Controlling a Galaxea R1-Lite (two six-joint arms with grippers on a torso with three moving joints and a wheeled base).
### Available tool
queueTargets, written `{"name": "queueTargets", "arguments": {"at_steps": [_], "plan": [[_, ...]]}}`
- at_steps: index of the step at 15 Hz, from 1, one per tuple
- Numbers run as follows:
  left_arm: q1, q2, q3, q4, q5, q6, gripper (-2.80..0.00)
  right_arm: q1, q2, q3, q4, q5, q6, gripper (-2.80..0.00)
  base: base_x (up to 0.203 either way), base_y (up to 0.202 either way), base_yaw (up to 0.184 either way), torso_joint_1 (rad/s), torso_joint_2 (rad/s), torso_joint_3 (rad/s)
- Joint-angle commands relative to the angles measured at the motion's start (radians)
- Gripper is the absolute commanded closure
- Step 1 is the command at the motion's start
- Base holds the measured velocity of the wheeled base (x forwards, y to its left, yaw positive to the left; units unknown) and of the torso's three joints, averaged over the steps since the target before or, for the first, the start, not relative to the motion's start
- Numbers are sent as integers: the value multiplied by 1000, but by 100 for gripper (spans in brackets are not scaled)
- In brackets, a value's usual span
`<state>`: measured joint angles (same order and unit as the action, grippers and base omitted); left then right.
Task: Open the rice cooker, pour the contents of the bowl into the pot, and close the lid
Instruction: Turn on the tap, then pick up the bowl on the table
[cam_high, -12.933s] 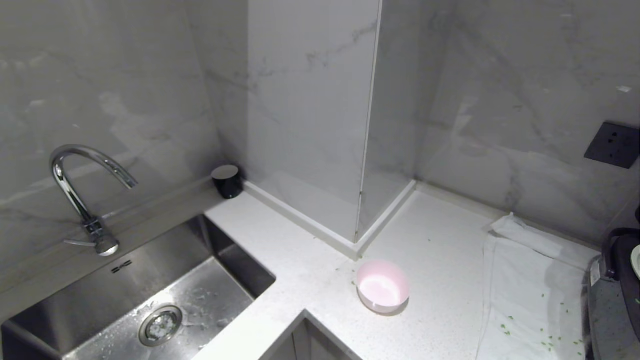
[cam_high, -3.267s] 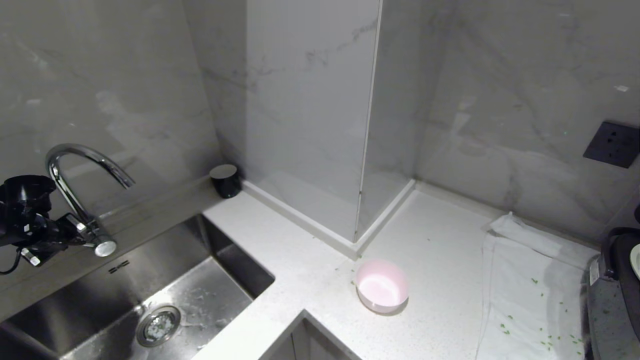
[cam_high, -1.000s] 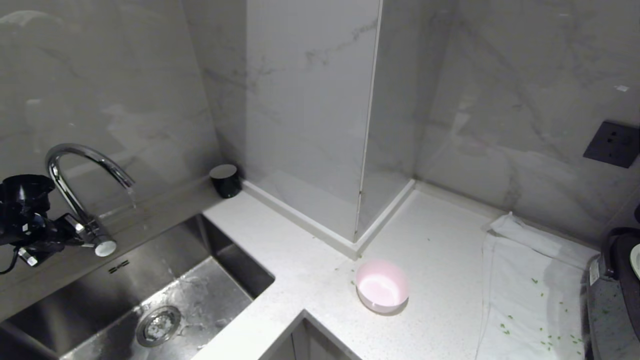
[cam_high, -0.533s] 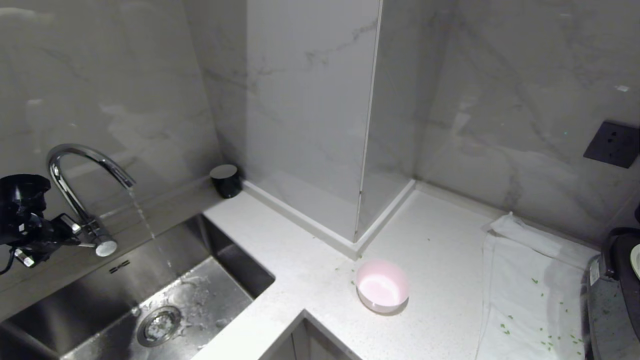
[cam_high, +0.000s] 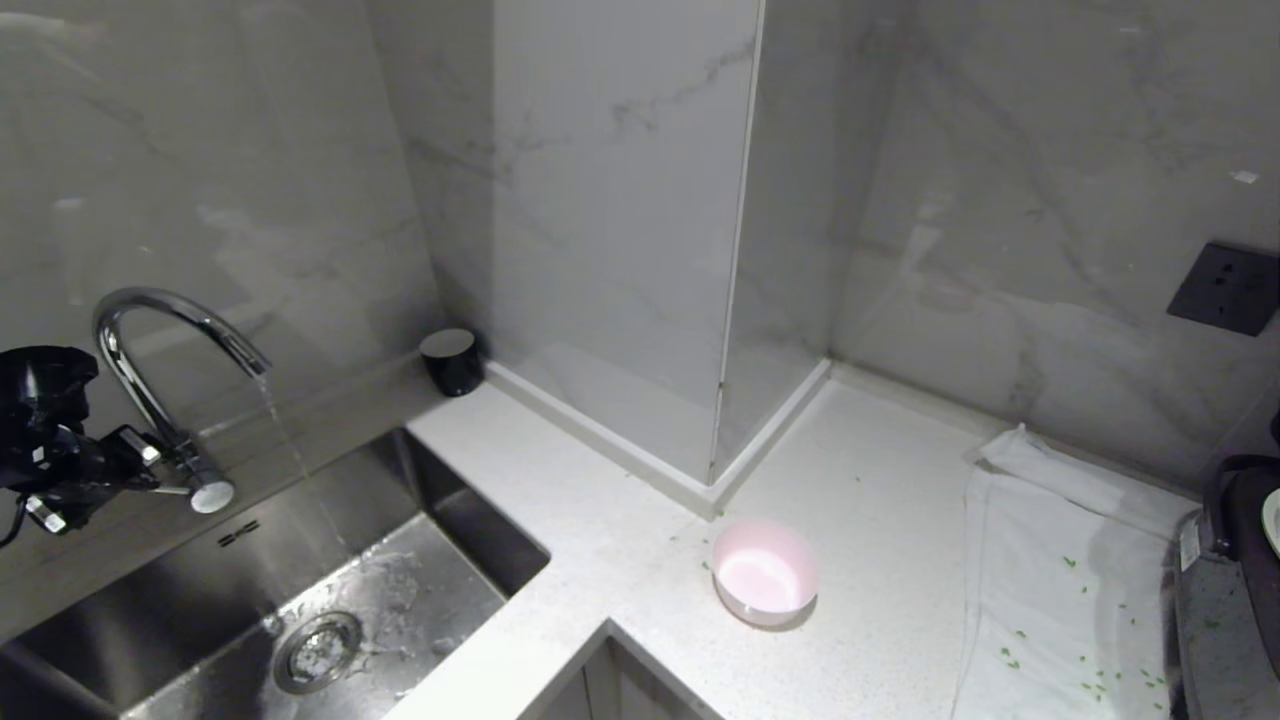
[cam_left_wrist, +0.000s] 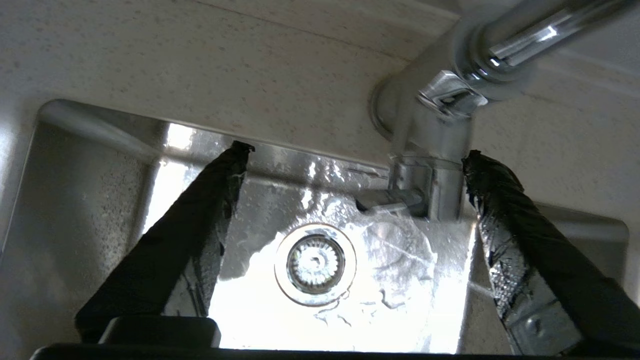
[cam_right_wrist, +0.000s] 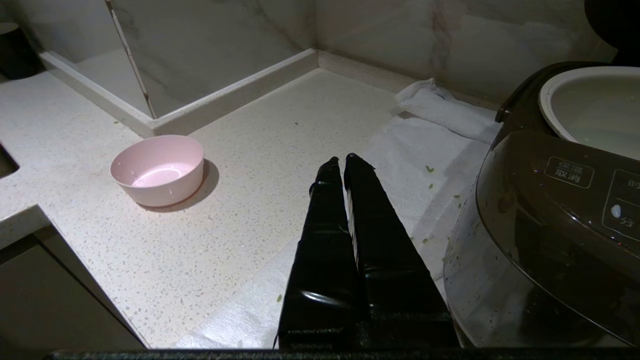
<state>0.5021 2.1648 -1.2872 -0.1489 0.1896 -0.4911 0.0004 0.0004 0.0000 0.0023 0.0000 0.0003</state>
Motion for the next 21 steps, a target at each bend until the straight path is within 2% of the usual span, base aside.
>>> {"name": "queueTargets", "arguments": {"at_steps": [1,8,13,17,21], "plan": [[-4,-23,9,0,-5,-3,-280,0,0,2,0,0,0,0,0,0,0,0,0,0],[-11,-53,65,0,-9,0,-280,1,0,2,-1,0,0,0,0,0,0,0,0,0],[-21,-76,112,5,-35,4,-280,1,0,2,1,0,0,0,0,0,0,0,0,0],[-34,-133,165,2,-103,18,-280,0,0,2,1,0,0,0,0,0,0,0,0,0],[-81,-224,241,-4,-183,47,-280,0,0,2,1,0,0,0,0,0,0,0,0,0]]}}
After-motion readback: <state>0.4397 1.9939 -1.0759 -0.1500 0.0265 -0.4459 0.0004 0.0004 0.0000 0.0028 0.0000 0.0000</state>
